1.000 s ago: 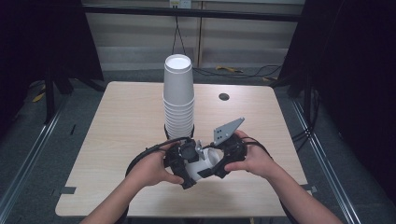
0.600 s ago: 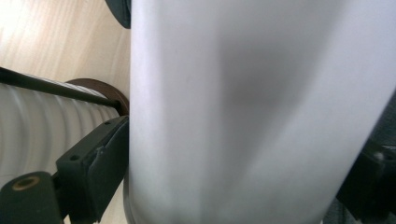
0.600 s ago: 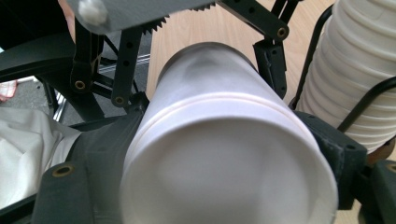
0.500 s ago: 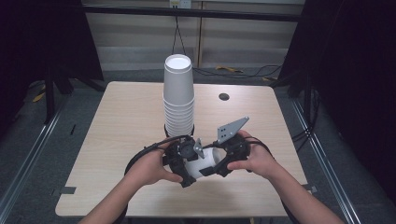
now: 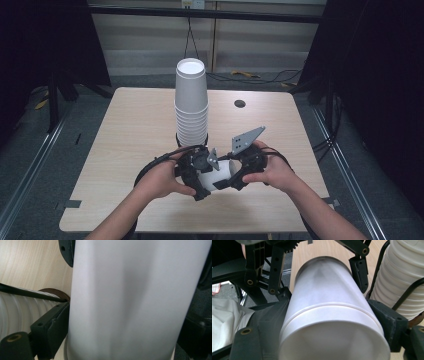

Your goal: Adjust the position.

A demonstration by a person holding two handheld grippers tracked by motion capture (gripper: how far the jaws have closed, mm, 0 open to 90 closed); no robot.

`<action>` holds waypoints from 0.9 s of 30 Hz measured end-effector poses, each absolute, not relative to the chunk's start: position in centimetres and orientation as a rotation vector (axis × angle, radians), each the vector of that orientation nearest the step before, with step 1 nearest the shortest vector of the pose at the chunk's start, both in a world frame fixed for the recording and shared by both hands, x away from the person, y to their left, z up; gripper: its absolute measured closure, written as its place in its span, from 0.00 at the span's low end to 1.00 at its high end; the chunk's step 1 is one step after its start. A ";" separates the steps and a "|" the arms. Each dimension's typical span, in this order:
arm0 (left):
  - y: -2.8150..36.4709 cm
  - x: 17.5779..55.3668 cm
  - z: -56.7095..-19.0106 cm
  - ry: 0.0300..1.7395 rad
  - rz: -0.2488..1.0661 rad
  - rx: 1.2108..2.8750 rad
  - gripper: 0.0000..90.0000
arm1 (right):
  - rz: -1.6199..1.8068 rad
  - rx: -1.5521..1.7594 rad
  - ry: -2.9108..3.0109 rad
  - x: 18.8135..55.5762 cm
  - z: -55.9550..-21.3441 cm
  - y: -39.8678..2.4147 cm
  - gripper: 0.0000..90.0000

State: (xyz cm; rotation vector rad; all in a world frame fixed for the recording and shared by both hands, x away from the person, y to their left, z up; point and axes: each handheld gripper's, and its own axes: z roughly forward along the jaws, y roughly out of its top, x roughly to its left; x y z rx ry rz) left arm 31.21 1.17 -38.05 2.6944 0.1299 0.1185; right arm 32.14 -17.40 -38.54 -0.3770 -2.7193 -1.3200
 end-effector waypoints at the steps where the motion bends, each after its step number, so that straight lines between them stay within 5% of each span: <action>1: 1.2 31.2 -38.0 0.127 0.122 2.688 0.11 | -1.319 -0.384 -2.718 32.1 -38.5 -17.4 0.24; 27: 3.1 31.5 -36.3 0.178 0.138 2.600 0.17 | -1.256 -0.424 -2.781 32.3 -39.8 -19.0 0.24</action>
